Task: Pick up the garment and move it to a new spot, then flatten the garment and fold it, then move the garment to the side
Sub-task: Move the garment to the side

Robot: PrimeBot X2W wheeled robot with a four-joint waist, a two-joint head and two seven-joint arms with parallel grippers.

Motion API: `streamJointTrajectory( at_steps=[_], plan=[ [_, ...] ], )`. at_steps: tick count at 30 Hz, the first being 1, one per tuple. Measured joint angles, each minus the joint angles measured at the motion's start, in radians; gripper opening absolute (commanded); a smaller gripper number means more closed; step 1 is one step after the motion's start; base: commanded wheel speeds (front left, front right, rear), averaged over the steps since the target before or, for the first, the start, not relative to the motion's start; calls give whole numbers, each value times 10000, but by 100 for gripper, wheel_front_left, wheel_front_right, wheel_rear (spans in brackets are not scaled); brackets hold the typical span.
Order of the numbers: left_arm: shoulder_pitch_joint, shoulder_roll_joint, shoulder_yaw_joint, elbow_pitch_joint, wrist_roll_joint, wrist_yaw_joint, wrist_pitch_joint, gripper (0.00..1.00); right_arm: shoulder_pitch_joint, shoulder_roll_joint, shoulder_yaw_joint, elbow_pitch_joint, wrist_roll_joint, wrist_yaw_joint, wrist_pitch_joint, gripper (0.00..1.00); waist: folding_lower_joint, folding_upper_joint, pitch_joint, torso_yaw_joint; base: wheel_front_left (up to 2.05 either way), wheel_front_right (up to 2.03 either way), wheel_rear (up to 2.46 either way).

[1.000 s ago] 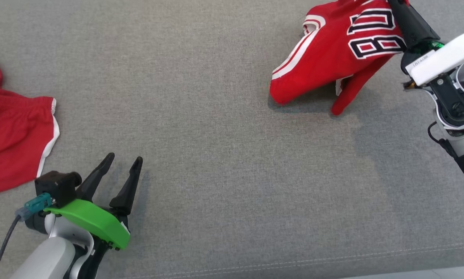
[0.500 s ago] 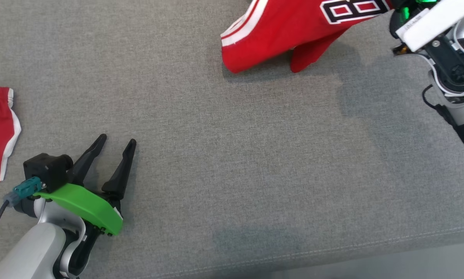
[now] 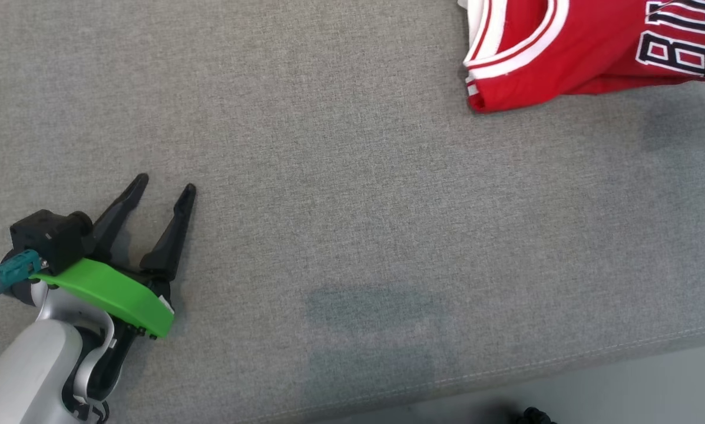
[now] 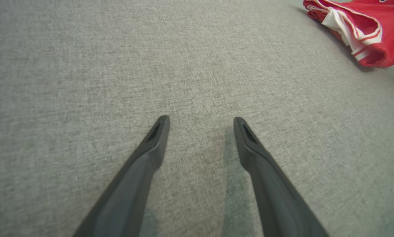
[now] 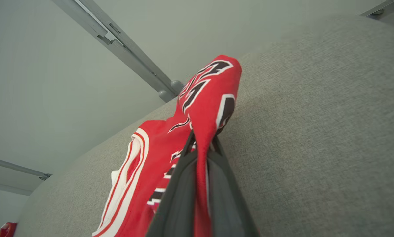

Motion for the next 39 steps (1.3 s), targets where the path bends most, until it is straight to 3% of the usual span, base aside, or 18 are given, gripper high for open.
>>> streamJointTrajectory(
  at_steps=[8,14,22,23,25,26,29,39],
  plan=[
    [-551,6,-35,-629,309,-107,-50,100,-171,-759,-84,988,-1099,-71,-679,0,0,0,536,-5,0,0,0],
    [-864,-33,-96,-1133,552,-355,-341,100,-750,-1227,-151,1509,-2119,-619,-1459,0,0,0,813,186,0,0,0],
    [-922,-13,-278,-1227,807,-422,-412,100,-1193,-1290,-69,2282,-2943,-1394,-2192,0,0,0,1098,341,0,0,0],
    [-922,-13,-291,-1221,819,-431,-412,100,-1213,-1260,-65,2387,-2993,-1515,-2215,9,0,0,1122,352,0,0,0],
    [-922,-13,-295,-1218,846,-441,-412,100,-1233,-1106,-54,2564,-3097,-1710,-2301,49,0,0,1144,371,0,0,0],
    [-922,-13,-297,-1216,853,-441,-412,100,-1249,-1012,-46,2629,-3168,-1820,-2380,100,1,0,1148,375,0,0,0],
    [-922,-21,-314,-1122,871,-456,-456,100,-1380,-805,0,2851,-3494,-2050,-2502,100,0,0,1111,381,0,0,0],
    [-913,-393,-374,-523,871,-642,-823,100,-1383,-625,-104,3152,-4201,-2192,-2623,100,0,0,447,375,0,0,0]
  ],
)
